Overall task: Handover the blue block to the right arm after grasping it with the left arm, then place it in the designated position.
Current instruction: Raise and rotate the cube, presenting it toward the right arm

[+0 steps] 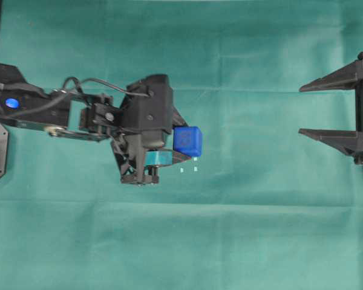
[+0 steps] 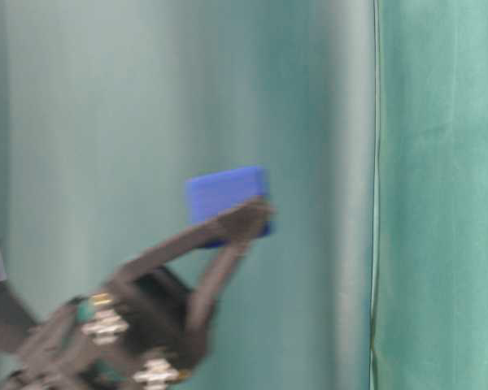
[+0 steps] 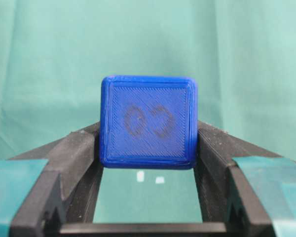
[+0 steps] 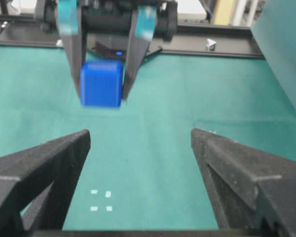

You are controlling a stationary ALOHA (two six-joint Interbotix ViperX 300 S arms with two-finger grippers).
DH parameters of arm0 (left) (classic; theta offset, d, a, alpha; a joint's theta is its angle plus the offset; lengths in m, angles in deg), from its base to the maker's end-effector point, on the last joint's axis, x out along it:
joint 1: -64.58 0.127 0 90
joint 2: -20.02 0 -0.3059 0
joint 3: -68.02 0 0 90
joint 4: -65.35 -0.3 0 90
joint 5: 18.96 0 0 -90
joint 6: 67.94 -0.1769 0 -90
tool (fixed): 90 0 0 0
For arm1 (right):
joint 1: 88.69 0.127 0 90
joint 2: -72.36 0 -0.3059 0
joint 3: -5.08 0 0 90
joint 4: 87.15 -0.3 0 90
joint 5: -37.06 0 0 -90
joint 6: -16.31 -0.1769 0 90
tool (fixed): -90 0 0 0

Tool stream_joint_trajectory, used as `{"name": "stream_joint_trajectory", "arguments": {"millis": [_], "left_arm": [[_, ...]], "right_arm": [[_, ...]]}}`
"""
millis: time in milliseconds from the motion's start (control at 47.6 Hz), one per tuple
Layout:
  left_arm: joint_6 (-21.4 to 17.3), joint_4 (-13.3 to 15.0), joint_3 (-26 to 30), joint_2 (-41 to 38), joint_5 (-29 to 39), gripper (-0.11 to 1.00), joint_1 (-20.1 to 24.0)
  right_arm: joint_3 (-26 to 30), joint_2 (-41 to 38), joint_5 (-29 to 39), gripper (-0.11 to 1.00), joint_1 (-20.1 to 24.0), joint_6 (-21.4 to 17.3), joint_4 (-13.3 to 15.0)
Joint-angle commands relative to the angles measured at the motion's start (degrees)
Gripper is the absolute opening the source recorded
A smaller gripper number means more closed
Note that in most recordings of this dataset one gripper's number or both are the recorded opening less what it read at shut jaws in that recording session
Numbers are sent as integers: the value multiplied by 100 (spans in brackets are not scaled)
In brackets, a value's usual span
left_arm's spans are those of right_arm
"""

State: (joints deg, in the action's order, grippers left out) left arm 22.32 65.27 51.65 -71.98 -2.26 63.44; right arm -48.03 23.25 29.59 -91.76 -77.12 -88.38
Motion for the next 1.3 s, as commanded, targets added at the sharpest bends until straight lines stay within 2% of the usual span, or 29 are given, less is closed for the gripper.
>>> {"name": "stream_joint_trajectory", "arguments": {"millis": [0, 294, 1282], "left_arm": [[-9, -18, 211, 369, 53, 46, 9], [-9, -26, 220, 861, 105, 46, 70], [0, -26, 185, 853, 211, 46, 88]], "right_arm": [[176, -18, -26, 93, -9, 0, 9], [185, -26, -26, 93, -9, 0, 9], [220, -26, -26, 93, -9, 0, 18]]}}
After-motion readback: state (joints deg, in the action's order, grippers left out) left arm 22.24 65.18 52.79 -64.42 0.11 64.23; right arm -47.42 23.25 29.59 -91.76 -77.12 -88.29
